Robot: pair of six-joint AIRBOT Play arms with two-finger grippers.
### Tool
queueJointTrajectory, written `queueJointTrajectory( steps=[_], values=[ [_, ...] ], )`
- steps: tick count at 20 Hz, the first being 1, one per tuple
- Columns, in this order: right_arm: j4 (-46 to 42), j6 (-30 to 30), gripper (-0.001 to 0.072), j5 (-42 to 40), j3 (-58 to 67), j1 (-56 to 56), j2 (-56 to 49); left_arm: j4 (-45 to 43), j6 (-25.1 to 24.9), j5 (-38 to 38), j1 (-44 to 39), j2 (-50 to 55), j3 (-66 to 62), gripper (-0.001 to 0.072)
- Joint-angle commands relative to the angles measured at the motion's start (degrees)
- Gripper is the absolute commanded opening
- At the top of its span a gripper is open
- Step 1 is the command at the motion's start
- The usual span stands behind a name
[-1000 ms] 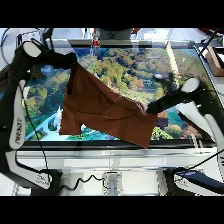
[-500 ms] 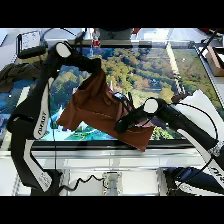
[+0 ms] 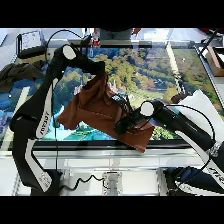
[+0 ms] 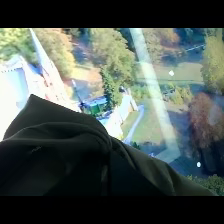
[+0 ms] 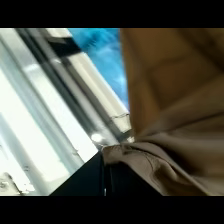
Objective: Fold the shirts.
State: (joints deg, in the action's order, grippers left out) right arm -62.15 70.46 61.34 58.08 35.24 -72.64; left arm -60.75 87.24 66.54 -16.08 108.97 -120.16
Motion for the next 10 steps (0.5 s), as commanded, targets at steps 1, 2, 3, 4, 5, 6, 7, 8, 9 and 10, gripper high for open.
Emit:
queueJointTrajectory(
  steps=[1,2,3,4,5,6,7,8,9,10],
  values=[
    [-20.83,7.96,0.0024,-0.04,-0.02,-0.09,-0.02,-5.44,1.53,1.46,3.91,-2.16,-0.07,0.0011],
    [-26.34,10.25,0.0024,0.04,-0.02,-1.22,0.00,-6.73,1.53,2.69,5.99,-3.43,-0.07,0.0011],
    [-28.44,11.32,0.0024,-0.07,-0.02,-3.74,0.00,-7.67,1.51,4.37,8.37,-4.87,-0.07,0.0011],
    [-27.91,11.41,0.0024,-0.33,-0.02,-7.34,0.00,-8.33,1.49,6.29,10.73,-6.29,-0.07,0.0011],
    [-25.79,11.19,0.0024,-0.85,-0.02,-12.13,0.00,-8.81,1.40,8.55,13.27,-7.82,-0.07,0.0011],
    [-22.75,10.05,0.0024,-1.51,-0.02,-17.11,0.00,-8.92,0.79,11.23,16.11,-9.49,-0.07,0.0011],
    [-18.51,7.50,0.0024,-2.01,0.04,-22.82,0.00,-8.92,-0.17,14.27,18.88,-11.15,-0.04,0.0012],
    [-14.43,4.85,0.0024,-2.45,0.11,-27.91,0.00,-8.76,-0.96,16.98,21.27,-12.74,0.24,0.0012],
    [-10.49,2.62,0.0024,-2.64,0.20,-33.03,-0.02,-7.85,-1.14,19.30,23.61,-14.51,0.87,0.0012],
    [-6.80,0.98,0.0024,-2.54,0.61,-38.23,-0.02,-5.92,-1.77,21.84,25.70,-16.37,1.84,0.0012]
  ],
)
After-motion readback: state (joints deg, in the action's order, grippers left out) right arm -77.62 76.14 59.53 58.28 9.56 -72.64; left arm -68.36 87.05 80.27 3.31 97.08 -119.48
